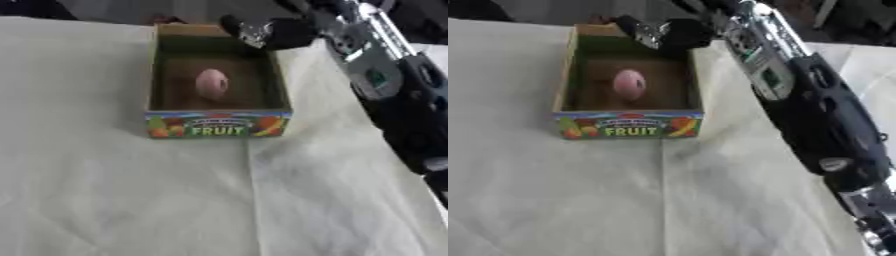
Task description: Pick up objects on the table and place them in the box.
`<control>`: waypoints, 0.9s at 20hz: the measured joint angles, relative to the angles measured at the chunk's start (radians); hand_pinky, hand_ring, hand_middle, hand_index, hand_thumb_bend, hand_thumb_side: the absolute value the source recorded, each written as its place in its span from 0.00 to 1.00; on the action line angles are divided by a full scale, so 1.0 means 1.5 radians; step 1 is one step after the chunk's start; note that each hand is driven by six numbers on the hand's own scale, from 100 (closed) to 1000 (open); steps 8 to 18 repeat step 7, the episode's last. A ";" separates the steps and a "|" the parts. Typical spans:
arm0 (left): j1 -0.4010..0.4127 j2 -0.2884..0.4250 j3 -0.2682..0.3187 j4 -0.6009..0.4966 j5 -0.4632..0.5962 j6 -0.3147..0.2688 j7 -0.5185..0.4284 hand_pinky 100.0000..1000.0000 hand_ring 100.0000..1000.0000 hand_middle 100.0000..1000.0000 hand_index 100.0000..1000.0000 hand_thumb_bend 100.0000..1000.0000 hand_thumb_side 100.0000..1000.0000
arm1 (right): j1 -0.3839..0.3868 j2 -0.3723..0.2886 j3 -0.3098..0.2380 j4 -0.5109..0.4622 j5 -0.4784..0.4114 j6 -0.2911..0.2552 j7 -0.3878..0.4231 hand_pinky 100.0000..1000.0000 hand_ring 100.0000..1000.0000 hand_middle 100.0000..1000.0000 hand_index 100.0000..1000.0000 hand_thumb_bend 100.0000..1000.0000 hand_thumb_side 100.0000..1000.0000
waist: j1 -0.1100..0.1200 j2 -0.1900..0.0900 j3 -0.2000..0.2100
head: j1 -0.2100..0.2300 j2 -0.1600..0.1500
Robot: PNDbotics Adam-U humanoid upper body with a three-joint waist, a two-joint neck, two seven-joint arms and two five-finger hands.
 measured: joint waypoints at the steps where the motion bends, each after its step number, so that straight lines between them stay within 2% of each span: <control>1: 0.001 0.000 0.000 0.000 0.000 0.000 0.001 0.49 0.47 0.53 0.68 0.00 0.95 | 0.015 -0.011 -0.010 -0.033 -0.027 0.026 -0.008 0.54 0.73 0.71 0.84 0.27 1.00 | 0.002 -0.002 -0.003 | 0.001 0.005; 4: 0.003 -0.001 0.000 0.000 0.001 0.001 0.004 0.49 0.47 0.53 0.68 0.00 0.94 | 0.062 -0.035 -0.038 -0.129 -0.105 0.099 -0.041 0.53 0.71 0.70 0.84 0.23 1.00 | 0.011 -0.010 -0.010 | 0.007 0.015; 7: 0.006 -0.006 0.003 0.000 0.004 0.000 0.007 0.49 0.47 0.53 0.68 0.00 0.94 | 0.105 -0.046 -0.064 -0.213 -0.180 0.157 -0.078 0.52 0.70 0.69 0.83 0.16 1.00 | 0.021 -0.016 -0.017 | 0.015 0.019; 18: 0.006 -0.006 0.003 0.000 0.004 0.000 0.007 0.49 0.47 0.53 0.68 0.00 0.94 | 0.105 -0.046 -0.064 -0.213 -0.180 0.157 -0.078 0.52 0.70 0.69 0.83 0.16 1.00 | 0.021 -0.016 -0.017 | 0.015 0.019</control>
